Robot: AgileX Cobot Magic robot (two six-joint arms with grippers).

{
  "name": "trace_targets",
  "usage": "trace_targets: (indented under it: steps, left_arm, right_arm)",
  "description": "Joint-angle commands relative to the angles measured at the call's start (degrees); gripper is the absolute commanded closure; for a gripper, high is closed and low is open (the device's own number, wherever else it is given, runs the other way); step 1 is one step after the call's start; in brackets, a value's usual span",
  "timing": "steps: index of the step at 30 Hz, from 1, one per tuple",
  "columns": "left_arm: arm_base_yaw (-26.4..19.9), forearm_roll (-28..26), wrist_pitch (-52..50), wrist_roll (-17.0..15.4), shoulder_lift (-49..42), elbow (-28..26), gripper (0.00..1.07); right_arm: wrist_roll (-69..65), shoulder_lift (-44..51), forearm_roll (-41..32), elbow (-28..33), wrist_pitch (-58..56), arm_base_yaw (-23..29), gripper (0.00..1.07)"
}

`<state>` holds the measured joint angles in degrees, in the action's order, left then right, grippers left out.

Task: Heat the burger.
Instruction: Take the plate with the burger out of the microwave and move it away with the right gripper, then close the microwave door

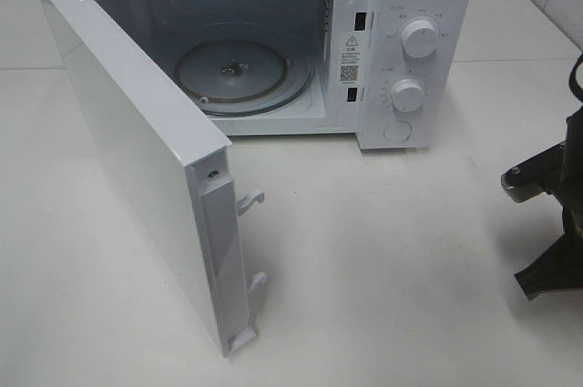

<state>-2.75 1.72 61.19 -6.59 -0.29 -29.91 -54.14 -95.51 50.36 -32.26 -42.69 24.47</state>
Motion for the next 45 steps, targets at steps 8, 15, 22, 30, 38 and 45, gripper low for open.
trace_targets:
  steps: [8, 15, 22, 30, 38, 45]
  left_arm:
    - [0.00, 0.00, -0.11, 0.00, -0.23, -0.11, 0.06]
    - [0.00, 0.00, -0.11, 0.00, -0.23, -0.11, 0.06]
    - [0.00, 0.00, -0.11, 0.00, -0.23, -0.11, 0.06]
    - [0.00, 0.00, -0.11, 0.00, -0.23, -0.11, 0.06]
    - [0.00, -0.06, -0.11, 0.00, -0.23, -0.11, 0.06]
    - [0.00, -0.06, -0.11, 0.00, -0.23, -0.11, 0.06]
  right_arm:
    - [-2.41, -0.74, 2.58, -0.17, 0.40, -0.46, 1.07]
    - [-0.69, -0.74, -0.69, -0.17, 2.92, -0.40, 1.07]
    - [-0.63, -0.74, -1.78, -0.17, 3.84, -0.29, 1.05]
    - [3.50, -0.23, -4.64, -0.23, 4.93, 1.78, 0.89]
    - [5.61, 2.92, -7.10, -0.23, 7.51, 5.04, 0.67]
    - [6.76, 8.71, -7.10, -0.23, 7.51, 5.04, 0.50]
